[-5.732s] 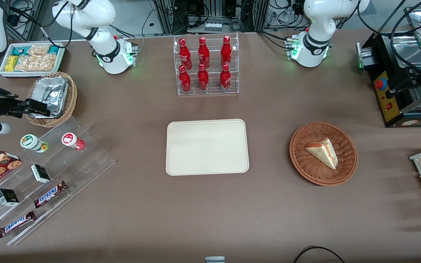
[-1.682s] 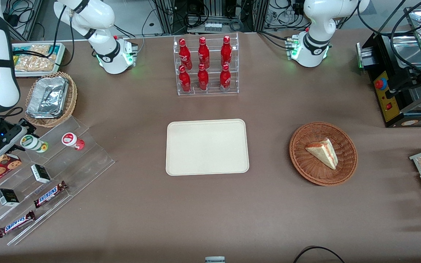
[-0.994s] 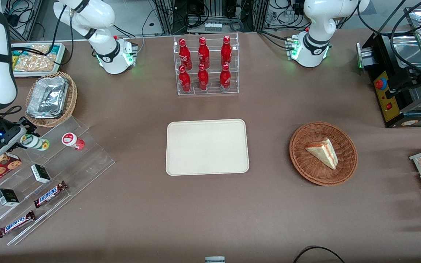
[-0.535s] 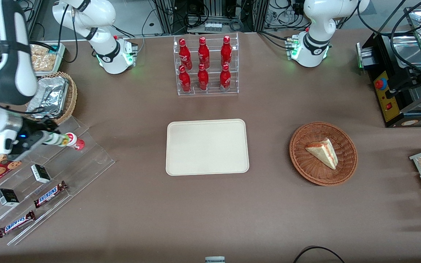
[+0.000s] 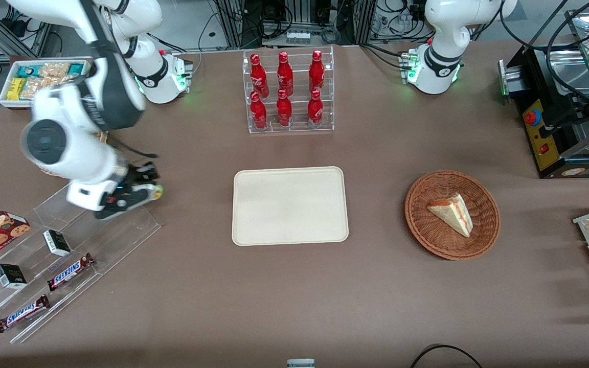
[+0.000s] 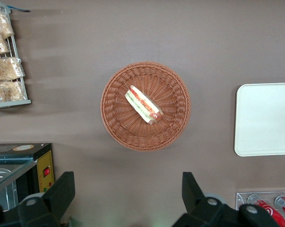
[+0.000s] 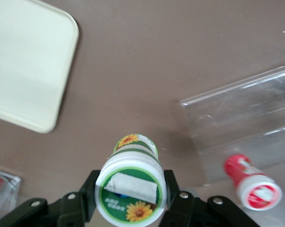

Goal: Place green gum on tray
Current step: 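Lift the gum canister with the right gripper and carry it over the cream tray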

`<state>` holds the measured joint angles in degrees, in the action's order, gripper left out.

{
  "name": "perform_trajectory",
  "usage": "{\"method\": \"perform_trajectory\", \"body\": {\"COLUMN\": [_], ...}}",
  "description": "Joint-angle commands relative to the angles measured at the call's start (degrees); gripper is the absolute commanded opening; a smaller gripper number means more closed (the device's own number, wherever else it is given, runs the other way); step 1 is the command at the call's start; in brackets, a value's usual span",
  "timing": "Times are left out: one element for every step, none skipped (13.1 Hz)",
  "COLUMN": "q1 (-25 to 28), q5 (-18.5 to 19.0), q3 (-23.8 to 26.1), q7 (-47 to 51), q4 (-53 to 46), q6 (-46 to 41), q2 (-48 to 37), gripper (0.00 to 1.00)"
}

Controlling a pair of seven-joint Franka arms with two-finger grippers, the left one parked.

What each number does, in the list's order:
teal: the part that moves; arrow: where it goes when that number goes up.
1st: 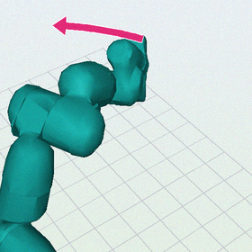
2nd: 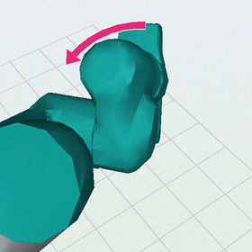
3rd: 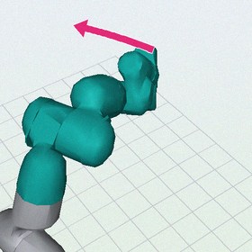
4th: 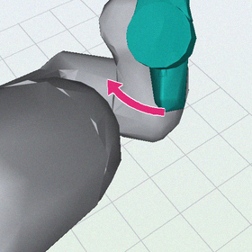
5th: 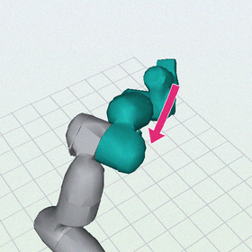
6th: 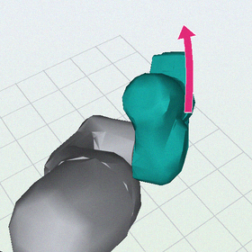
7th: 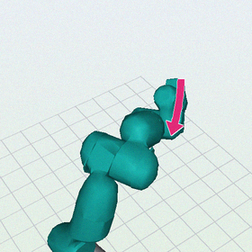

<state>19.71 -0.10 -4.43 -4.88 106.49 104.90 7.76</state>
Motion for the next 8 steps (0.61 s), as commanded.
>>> {"method": "perform_trajectory", "body": {"q1": [4.01,5.5,7.26,8.58,9.55,10.61,12.27,14.2], "q5": [-1.65,-1.74,-2.61,-3.58,-5.07,-6.73,-7.53,-7.54], "q3": [-0.67,-0.67,-0.67,-0.67,-0.67,-0.67,-0.67,-0.67], "q7": [9.5,13.19,16.88,19.7,22.25,24.63,26.83,30.24], "q4": [-8.2,-10.32,-11.73,-12.0,-12.01,-12.01,-12.18,-13.66], "q6": [-0.66,-0.57,0.12,2.92,6.16,8.63,10.22,11.89], "q2": [7.43,9.54,11.56,12.89,13.94,15.26,16.75,18.77], "gripper": [0.03,0.03,0.03,0.03,0.03,0.03,0.03,0.03]}}
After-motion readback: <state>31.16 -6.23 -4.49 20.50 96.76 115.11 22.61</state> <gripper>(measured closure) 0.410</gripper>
